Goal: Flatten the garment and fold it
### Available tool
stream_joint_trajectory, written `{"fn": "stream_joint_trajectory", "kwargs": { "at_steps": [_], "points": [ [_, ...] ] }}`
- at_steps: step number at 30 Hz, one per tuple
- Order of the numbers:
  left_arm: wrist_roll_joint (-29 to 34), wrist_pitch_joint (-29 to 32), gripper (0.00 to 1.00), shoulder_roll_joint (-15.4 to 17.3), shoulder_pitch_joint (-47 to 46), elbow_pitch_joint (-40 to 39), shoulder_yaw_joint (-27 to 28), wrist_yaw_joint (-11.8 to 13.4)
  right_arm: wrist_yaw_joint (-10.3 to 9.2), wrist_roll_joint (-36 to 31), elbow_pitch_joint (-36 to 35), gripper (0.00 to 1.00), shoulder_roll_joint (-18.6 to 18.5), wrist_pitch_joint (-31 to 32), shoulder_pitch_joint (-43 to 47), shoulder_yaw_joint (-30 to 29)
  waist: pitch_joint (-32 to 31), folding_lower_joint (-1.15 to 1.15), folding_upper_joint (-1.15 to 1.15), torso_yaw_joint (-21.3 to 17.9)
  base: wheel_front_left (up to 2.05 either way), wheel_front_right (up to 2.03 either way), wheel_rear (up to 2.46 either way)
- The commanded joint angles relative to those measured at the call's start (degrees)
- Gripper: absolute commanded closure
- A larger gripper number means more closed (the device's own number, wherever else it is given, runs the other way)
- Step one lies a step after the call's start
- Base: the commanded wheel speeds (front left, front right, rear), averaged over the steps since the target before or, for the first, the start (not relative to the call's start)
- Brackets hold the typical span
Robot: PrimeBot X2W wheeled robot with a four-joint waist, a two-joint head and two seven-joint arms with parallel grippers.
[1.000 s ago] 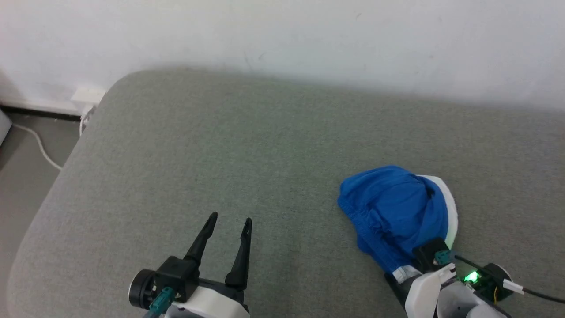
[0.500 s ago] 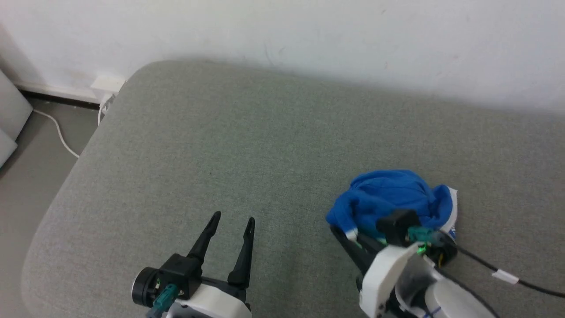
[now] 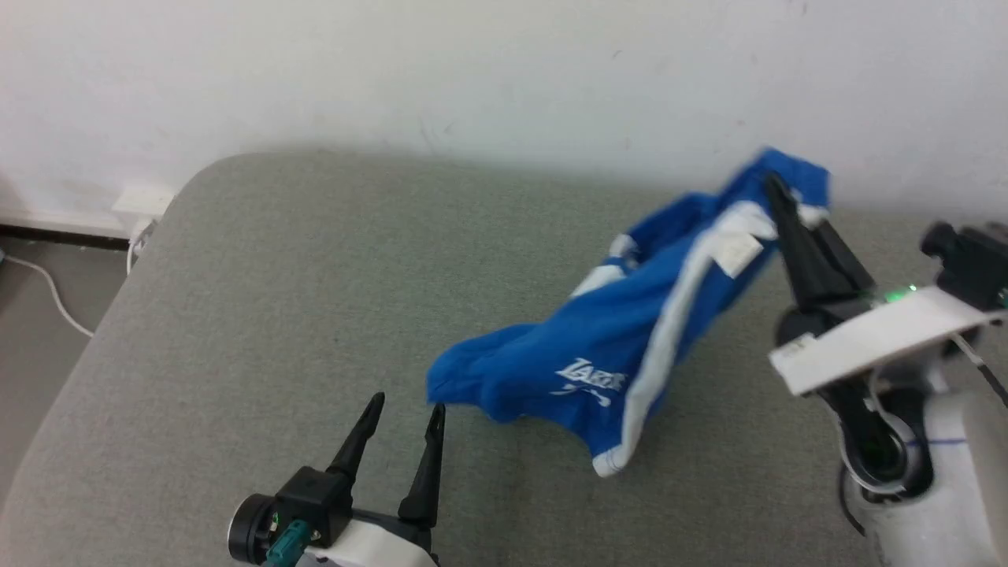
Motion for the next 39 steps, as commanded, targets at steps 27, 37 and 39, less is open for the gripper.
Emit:
{"fn": "stream_joint_trajectory", "kwargs": {
  "at_steps": [27,37,39],
  "points": [
    [-1.0,-0.3,0.0,-0.3,-1.2,0.3,0.7,-0.2,0.01,-19.2,16.5,0.0,0.9,-13.1,9.5,-16.6,0.6,0.0,0.0,-8.7,0.0,0.0,0.0],
    [0.1,-0.3,0.0,0.5,-4.2,4.3,-0.1,-1.2,0.01,-26.0,3.9,0.0,0.4,-18.1,17.2,-10.3,1.2,0.0,0.0,-11.8,0.0,0.0,0.0],
    [0.8,-0.1,0.0,1.2,-5.7,6.1,-0.7,-1.3,0.01,-26.6,2.8,0.0,0.8,-18.3,18.1,-9.8,1.6,0.0,0.0,-12.4,0.0,0.0,0.0]
  ]
}}
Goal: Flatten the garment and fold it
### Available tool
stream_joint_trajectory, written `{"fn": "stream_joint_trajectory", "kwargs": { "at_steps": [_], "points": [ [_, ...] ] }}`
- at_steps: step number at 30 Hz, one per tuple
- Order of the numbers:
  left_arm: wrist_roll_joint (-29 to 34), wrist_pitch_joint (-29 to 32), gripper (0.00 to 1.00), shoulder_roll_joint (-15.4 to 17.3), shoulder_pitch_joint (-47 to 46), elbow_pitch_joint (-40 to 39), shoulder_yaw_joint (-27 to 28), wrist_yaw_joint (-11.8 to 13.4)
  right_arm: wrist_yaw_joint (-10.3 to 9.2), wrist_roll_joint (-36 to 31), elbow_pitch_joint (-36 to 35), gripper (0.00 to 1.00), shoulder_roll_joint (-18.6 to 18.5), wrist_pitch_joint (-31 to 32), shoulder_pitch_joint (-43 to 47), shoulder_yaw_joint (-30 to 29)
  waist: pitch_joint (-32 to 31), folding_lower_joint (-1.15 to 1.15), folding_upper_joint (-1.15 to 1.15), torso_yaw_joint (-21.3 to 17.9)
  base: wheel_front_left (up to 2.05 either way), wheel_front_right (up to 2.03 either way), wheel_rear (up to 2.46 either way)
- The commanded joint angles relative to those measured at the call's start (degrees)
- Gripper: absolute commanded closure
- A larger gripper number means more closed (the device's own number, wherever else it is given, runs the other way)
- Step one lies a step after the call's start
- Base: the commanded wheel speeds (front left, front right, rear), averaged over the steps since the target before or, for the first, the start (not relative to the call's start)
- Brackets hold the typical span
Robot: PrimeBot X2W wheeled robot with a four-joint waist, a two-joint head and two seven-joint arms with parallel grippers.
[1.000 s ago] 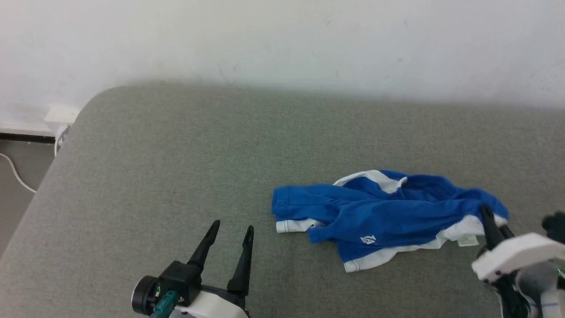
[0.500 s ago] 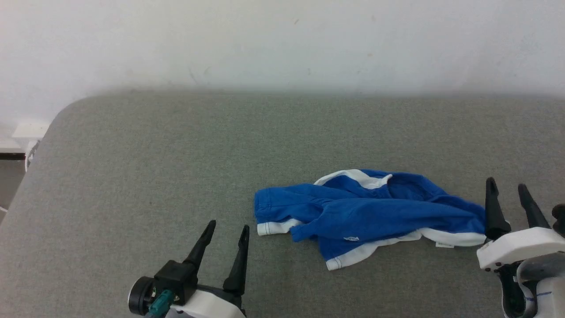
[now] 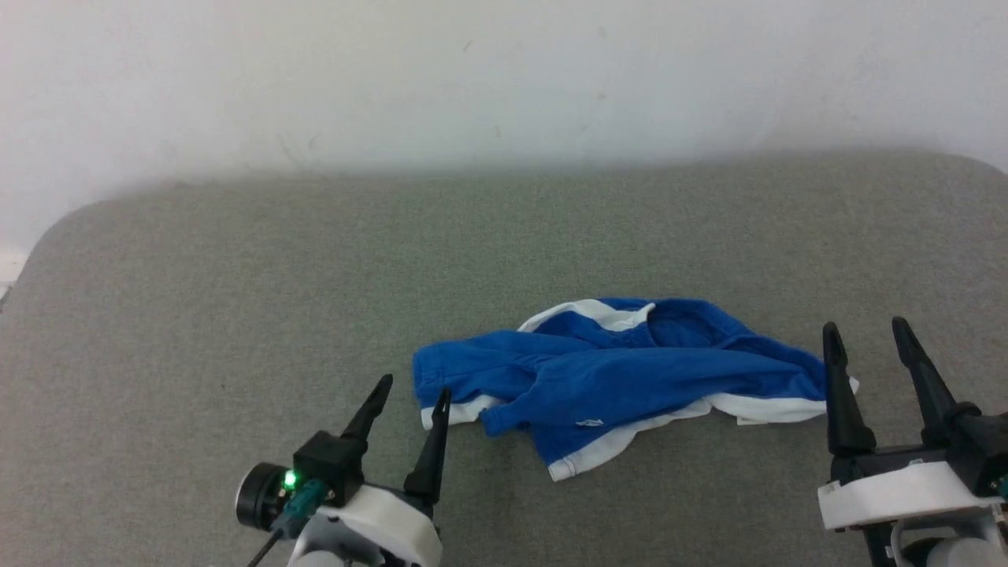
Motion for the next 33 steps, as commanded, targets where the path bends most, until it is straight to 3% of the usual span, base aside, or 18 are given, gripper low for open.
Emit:
{"fn": "stream_joint_trajectory", "kwargs": {
  "at_steps": [1,6,10,14,19,20,21,26,33],
  "points": [
    [0.5,0.5,0.0,0.5,-1.3,0.6,-0.3,-0.3,0.02,-0.4,-0.6,0.0,0.3,-0.5,0.4,0.2,0.7,0.0,0.0,-0.7,0.0,0.0,0.0],
    [1.1,13.3,0.0,1.9,-6.8,4.8,-2.0,-0.5,0.02,-1.6,-3.1,0.0,1.0,-0.8,0.9,1.5,2.7,0.0,0.0,-2.2,0.0,0.0,0.0],
    [3.5,22.0,0.0,3.3,-11.1,6.3,-2.9,0.9,0.02,-2.3,-3.4,0.0,1.2,-0.7,0.5,2.7,4.5,0.0,0.0,-3.3,0.0,0.0,0.0],
    [5.3,27.1,0.0,4.1,-14.0,8.3,-3.8,1.9,0.02,-2.6,-3.1,0.0,1.3,-0.5,-0.3,4.2,6.9,0.0,0.0,-4.8,0.0,0.0,0.0],
    [5.3,32.7,0.0,5.3,-15.7,12.1,-5.5,0.7,0.02,-2.2,-2.3,0.0,1.5,-0.7,-1.1,5.4,9.4,0.0,0.0,-6.5,0.0,0.0,0.0],
    [5.0,33.6,0.55,5.6,-15.8,12.7,-5.8,0.3,0.02,-2.2,-2.1,0.0,1.5,-0.7,-1.2,5.6,9.8,0.0,0.0,-6.8,0.0,0.0,0.0],
    [4.7,34.2,1.0,6.0,-16.0,13.1,-6.1,0.0,0.02,-2.2,-1.8,0.0,1.5,-0.7,-1.4,5.7,10.0,0.0,0.0,-7.0,0.0,0.0,0.0],
    [2.4,31.6,1.0,7.9,-17.4,11.9,-5.4,-0.6,0.02,-1.9,-0.7,0.0,1.6,-0.9,-2.1,5.8,10.3,0.0,0.0,-8.1,0.0,0.0,0.0],
    [1.1,20.4,1.0,10.2,-21.9,7.1,0.6,3.4,0.02,-1.2,0.5,0.0,1.6,-1.1,-2.4,6.0,9.1,0.0,0.0,-9.0,0.0,0.0,0.0]
  ]
}}
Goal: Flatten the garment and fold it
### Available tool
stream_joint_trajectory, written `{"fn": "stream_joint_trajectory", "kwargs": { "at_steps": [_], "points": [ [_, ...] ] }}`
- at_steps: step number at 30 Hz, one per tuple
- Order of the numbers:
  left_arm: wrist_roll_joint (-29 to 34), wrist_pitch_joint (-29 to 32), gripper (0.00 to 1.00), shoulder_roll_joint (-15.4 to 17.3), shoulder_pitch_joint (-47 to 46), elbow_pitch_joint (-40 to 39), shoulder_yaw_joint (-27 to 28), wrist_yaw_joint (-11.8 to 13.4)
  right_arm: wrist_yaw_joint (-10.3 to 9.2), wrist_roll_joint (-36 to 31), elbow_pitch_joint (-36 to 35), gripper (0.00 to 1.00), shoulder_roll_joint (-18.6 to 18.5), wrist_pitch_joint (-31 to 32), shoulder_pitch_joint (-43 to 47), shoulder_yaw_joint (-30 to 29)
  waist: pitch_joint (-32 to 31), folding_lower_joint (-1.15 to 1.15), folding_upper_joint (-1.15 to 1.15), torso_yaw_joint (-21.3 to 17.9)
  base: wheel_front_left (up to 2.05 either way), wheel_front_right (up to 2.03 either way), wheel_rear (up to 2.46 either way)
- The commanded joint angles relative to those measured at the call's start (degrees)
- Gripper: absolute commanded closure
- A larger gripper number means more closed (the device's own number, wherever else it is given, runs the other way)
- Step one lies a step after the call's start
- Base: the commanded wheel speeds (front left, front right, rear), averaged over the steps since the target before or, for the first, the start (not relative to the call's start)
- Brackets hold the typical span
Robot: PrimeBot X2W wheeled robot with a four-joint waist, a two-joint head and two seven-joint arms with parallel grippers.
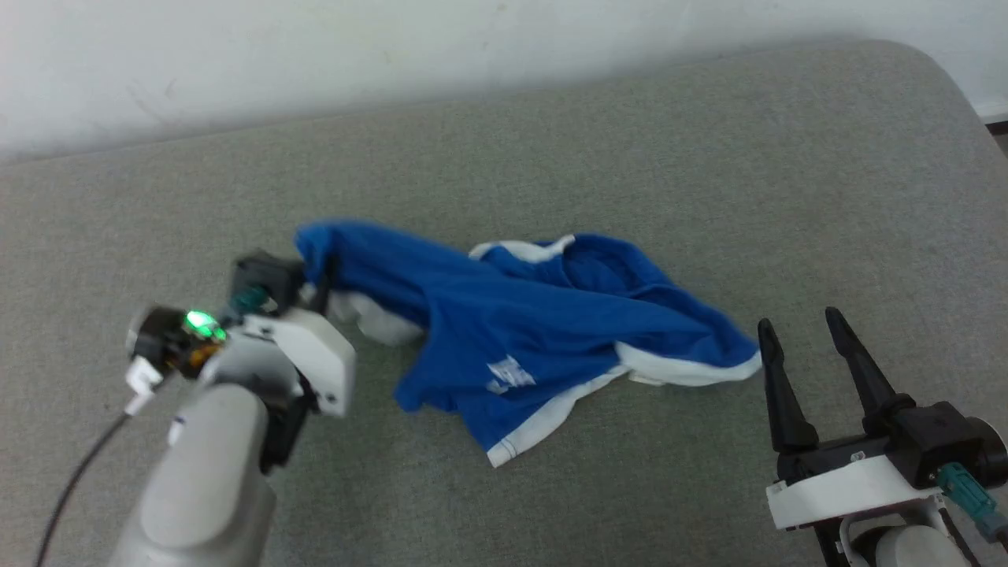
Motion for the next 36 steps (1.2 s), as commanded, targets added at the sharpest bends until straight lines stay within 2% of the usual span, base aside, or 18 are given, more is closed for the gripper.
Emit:
{"fn": "stream_joint_trajectory", "kwargs": {
  "at_steps": [1,5,13,14,15,16,19,25,31,32,36],
  "points": [
    [-0.1,-2.8,1.0,1.2,-2.7,-1.2,1.6,1.5,-0.04,0.6,0.2,0.0,0.2,-0.5,-1.0,0.3,-0.2,0.0,0.0,-0.4,0.0,0.0,0.0],
    [-0.2,-6.3,1.0,3.0,-5.8,-1.8,3.9,2.9,-0.04,1.0,0.1,0.0,0.2,-0.6,-1.3,1.0,0.9,0.0,0.0,-0.9,0.0,0.0,0.0],
    [0.7,-8.8,1.0,6.3,-12.1,4.0,4.9,3.0,-0.04,1.9,0.6,0.0,0.2,-0.6,-2.6,2.8,3.8,0.0,0.0,-2.1,0.0,0.0,0.0],
    [0.6,-8.9,0.93,6.5,-12.7,5.6,5.0,2.9,-0.04,2.0,0.7,0.0,0.2,-0.6,-2.9,3.0,4.0,0.0,0.0,-2.2,0.0,0.0,0.0],
    [0.6,-8.6,0.31,6.7,-13.1,7.5,5.0,2.9,-0.04,2.1,0.7,0.0,0.2,-0.6,-3.0,3.2,4.1,0.0,0.0,-2.3,0.0,0.0,0.0],
    [0.2,-7.4,0.0,6.8,-13.4,10.0,5.2,3.0,-0.04,2.2,0.8,0.0,0.2,-0.6,-3.2,3.4,4.2,0.0,0.0,-2.3,0.0,0.0,0.0],
    [-3.6,-2.9,0.0,5.2,-13.9,15.8,6.7,1.7,-0.04,2.3,1.0,0.0,0.2,-0.6,-3.3,3.5,3.9,0.0,0.0,-2.1,0.0,0.0,0.0],
    [-3.8,-8.0,0.0,4.7,-13.8,16.5,6.3,1.4,-0.04,2.0,1.7,0.0,0.2,-0.6,-3.1,2.7,2.4,0.0,0.0,-0.5,0.0,0.0,0.0],
    [-6.9,-14.4,0.0,1.8,-9.9,13.4,6.8,0.0,-0.04,1.2,2.7,0.0,0.2,-0.6,-1.9,1.6,-1.7,0.0,0.0,1.9,0.0,0.0,0.0],
    [-7.9,-15.0,0.0,0.4,-7.4,11.4,6.3,-0.5,-0.04,1.0,3.1,0.0,0.2,-0.6,-1.3,1.2,-3.1,0.0,0.0,2.8,0.0,0.0,0.0],
    [-9.4,-12.7,0.0,-2.0,-0.9,6.3,4.4,-1.1,-0.04,0.5,3.7,0.0,0.2,-0.6,-0.3,0.7,-5.0,0.0,0.0,4.0,0.0,0.0,0.0]
  ]
}}
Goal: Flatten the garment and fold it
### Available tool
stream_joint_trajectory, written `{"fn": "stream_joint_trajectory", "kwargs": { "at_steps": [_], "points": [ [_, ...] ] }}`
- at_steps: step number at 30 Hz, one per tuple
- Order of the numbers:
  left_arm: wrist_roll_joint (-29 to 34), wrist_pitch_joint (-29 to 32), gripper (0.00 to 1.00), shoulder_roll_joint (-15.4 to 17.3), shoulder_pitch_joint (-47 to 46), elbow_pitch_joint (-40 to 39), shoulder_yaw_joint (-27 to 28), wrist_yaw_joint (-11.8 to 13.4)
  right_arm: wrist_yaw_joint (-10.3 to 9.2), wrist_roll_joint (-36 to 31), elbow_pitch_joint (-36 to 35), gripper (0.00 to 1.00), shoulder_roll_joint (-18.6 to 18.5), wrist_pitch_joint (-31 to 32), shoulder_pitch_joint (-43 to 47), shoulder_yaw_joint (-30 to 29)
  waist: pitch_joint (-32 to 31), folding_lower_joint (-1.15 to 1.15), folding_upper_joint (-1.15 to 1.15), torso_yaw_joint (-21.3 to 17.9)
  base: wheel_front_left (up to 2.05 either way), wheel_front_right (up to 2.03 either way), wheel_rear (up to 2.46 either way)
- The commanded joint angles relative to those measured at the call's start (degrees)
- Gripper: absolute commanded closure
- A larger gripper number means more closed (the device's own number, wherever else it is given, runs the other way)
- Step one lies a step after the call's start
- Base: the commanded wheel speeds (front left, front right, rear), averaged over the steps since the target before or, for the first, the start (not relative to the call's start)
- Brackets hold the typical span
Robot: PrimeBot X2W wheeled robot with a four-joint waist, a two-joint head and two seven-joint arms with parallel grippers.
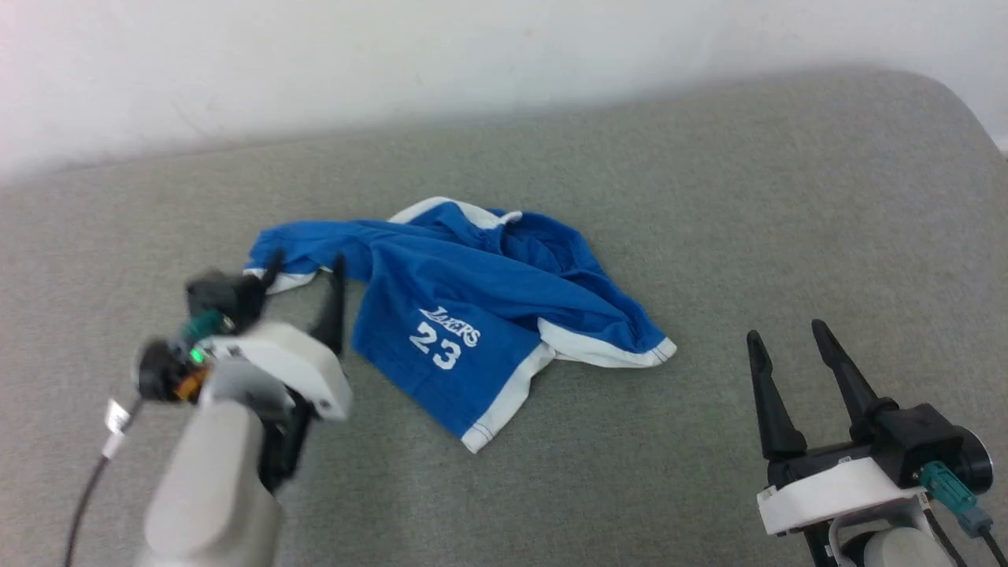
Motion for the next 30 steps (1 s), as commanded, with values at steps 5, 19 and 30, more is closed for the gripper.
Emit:
{"fn": "stream_joint_trajectory", "kwargs": {
  "at_steps": [5,19,30],
  "points": [
    [-2.7,6.2,0.0,-2.5,8.9,-5.3,-2.5,-0.9,-0.04,-0.5,0.2,0.0,0.2,-0.3,1.1,-0.7,-2.8,0.01,0.0,2.7,0.0,0.0,0.0],
    [-2.9,24.4,0.0,-3.0,17.4,-19.6,-18.2,-3.0,-0.04,-0.5,1.9,0.0,0.2,-0.1,0.9,0.1,-0.9,0.01,0.0,2.3,0.0,0.0,0.0],
    [0.6,23.8,0.0,-2.1,13.6,-14.1,-19.5,-1.6,-0.04,0.1,3.0,0.0,0.2,-0.1,-0.2,-0.8,1.9,0.01,0.0,-0.4,0.0,0.0,0.0]
  ]
}}
